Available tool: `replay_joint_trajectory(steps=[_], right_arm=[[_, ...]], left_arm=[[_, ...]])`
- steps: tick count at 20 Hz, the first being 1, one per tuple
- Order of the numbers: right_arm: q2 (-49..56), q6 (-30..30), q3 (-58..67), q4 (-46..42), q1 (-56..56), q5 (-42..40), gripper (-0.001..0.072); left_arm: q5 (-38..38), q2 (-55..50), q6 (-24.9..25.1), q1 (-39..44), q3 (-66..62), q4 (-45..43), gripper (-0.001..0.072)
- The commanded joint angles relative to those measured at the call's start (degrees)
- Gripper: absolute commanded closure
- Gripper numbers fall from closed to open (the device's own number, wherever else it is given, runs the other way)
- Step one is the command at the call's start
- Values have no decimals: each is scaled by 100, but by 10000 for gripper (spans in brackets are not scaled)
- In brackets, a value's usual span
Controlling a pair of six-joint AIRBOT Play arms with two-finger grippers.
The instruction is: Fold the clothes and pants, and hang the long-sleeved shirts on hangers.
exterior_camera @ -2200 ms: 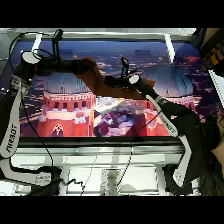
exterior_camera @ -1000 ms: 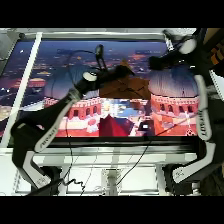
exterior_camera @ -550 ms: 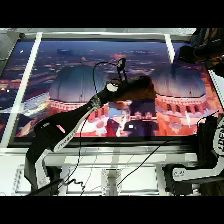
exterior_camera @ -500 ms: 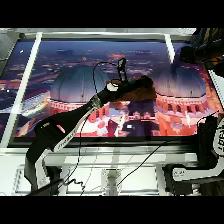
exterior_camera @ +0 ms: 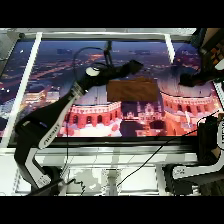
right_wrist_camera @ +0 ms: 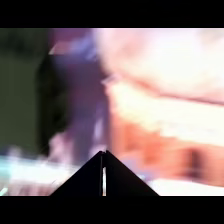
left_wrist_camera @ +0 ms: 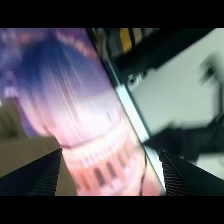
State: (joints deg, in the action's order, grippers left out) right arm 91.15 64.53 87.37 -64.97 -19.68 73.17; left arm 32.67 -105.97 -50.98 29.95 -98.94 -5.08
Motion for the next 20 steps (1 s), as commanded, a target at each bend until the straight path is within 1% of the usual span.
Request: replay_joint_trajectory(steps=[1, 2, 3, 4, 7, 9, 10, 12, 13, 14, 16, 20], right_arm=[[229, -1451, -739, 1943, -190, 304, 694], [291, -1443, -769, 1932, -157, 35, 560], [345, -1281, -767, 1923, -125, -280, 247], [369, -977, -769, 1902, -85, -595, 156], [538, -138, -767, 1641, 17, -1300, 155], [824, 507, -767, 1469, -11, -1408, 153], [988, 634, -765, 1517, -52, -1408, 153], [1303, 697, -752, 1805, -50, -1388, 153], [1467, 675, -750, 2072, -37, -1368, 133], [1620, 654, -750, 2312, -4, -1357, 84], [1829, 654, -752, 2531, 92, -1366, 83], [1910, 632, -702, 2557, 380, -1416, 86]], left_arm=[[289, 262, 2, -555, -4, -634, 15], [358, 299, 2, -671, -4, -695, 15], [470, 321, 2, -782, -4, -691, 15], [599, 328, 2, -870, -4, -693, 15], [811, 326, 4, -1019, -2, -697, 15], [811, 326, 4, -1019, -2, -697, 15], [815, 326, 4, -1019, -2, -697, 15], [813, 326, 4, -1019, -2, -697, 15], [813, 326, 4, -1019, -2, -697, 15], [809, 326, 4, -1019, -2, -697, 15], [811, 326, 4, -1019, -2, -695, 14], [811, 326, 4, -1019, -2, -693, 15]])
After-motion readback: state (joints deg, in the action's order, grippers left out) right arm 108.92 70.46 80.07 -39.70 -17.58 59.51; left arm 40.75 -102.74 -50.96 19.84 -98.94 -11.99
